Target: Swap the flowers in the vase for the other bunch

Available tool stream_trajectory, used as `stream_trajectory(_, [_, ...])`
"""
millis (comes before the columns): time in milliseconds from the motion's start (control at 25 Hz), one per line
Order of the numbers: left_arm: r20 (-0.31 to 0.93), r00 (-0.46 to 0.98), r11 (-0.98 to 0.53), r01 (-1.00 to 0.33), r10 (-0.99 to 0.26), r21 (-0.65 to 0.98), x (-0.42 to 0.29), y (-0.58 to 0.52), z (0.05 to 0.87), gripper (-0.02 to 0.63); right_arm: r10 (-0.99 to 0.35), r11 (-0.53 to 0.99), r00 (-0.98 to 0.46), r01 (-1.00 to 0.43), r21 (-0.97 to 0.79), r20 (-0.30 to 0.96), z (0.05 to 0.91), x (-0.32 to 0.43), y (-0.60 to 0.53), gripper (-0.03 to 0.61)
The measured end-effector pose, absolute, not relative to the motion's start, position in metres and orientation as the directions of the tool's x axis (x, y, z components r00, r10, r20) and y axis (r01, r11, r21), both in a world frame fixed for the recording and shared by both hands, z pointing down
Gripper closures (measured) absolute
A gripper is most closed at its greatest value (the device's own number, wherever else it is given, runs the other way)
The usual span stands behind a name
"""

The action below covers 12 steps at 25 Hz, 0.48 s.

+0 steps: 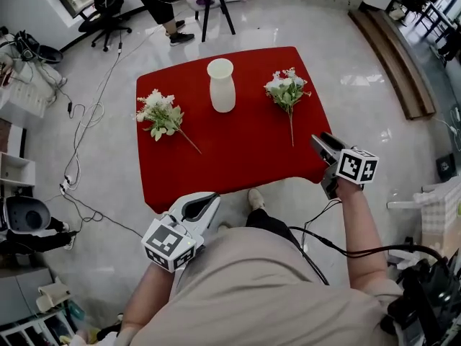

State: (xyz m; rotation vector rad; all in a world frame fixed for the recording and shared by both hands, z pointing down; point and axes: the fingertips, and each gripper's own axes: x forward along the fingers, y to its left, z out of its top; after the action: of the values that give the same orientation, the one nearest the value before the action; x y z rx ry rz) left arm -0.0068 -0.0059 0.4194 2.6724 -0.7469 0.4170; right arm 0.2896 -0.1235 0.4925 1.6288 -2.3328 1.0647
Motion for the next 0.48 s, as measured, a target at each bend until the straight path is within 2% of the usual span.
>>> stream_trajectory(480, [0.393, 0.782, -0.779, -0.589, -0.483, 0.215, 0.045, -0.069, 0.413, 0.607, -0.73, 0.18, -0.484, -0.817, -0.548, 0.482, 0.525, 0.336, -0.219, 0.35])
